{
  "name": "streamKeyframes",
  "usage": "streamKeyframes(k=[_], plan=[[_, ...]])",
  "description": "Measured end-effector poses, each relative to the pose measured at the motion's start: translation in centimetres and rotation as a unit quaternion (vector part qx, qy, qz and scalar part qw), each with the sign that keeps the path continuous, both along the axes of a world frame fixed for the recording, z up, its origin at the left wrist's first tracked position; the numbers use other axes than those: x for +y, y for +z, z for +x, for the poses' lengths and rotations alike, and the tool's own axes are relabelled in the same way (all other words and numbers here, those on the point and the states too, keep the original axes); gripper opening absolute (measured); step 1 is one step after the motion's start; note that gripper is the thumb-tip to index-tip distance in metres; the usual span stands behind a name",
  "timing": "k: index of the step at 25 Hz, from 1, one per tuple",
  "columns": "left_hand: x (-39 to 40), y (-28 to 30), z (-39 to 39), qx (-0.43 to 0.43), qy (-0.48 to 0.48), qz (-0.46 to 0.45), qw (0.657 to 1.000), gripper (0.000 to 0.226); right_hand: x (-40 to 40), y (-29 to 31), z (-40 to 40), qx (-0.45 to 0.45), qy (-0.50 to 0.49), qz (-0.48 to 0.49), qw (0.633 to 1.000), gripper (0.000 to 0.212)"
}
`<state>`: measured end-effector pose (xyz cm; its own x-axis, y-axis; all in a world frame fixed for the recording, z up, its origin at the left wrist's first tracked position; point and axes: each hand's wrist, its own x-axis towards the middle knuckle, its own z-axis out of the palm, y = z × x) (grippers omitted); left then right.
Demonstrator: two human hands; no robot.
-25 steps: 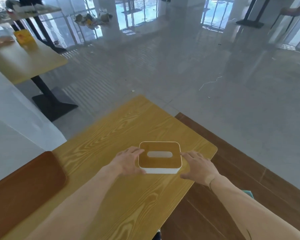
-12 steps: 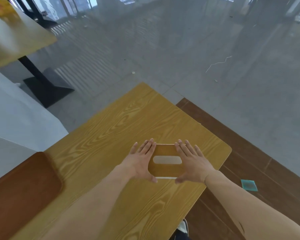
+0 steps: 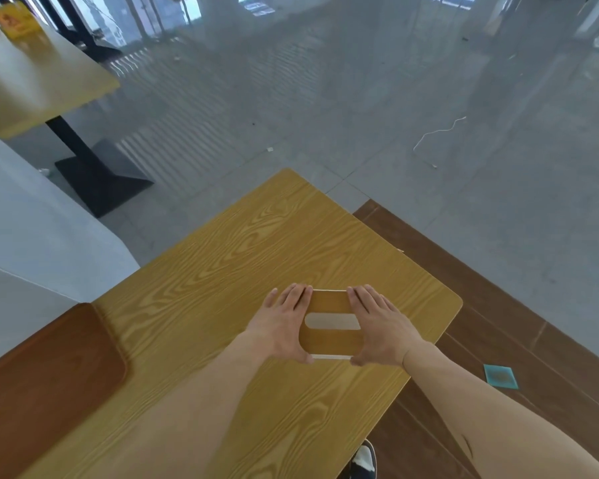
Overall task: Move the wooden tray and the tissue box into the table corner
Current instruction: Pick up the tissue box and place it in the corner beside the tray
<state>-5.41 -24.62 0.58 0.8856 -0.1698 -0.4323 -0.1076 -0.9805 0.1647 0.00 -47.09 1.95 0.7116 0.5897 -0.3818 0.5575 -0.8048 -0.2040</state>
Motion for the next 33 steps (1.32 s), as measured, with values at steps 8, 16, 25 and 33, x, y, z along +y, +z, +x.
streamKeyframes(k=[8, 16, 25, 33], plan=[[-0.7, 1.9, -2.1, -0.014, 0.004, 0.006, 1.000, 0.144, -0.6, 1.5, -2.0, -0.026, 0.015, 0.001, 1.000, 0.140], [-2.2, 7.4, -7.5, -0.050, 0.076, 0.020, 0.996, 0.142, -0.8, 6.4, -4.2, -0.068, 0.092, 0.019, 0.993, 0.141], [-4.8, 10.4, -20.2, -0.081, 0.197, 0.022, 0.977, 0.140, -1.7, 9.5, -11.9, -0.109, 0.212, 0.069, 0.969, 0.138], [-3.0, 11.5, -36.0, -0.099, 0.349, 0.067, 0.930, 0.138, 5.3, 10.1, -21.1, -0.077, 0.371, 0.116, 0.918, 0.138]])
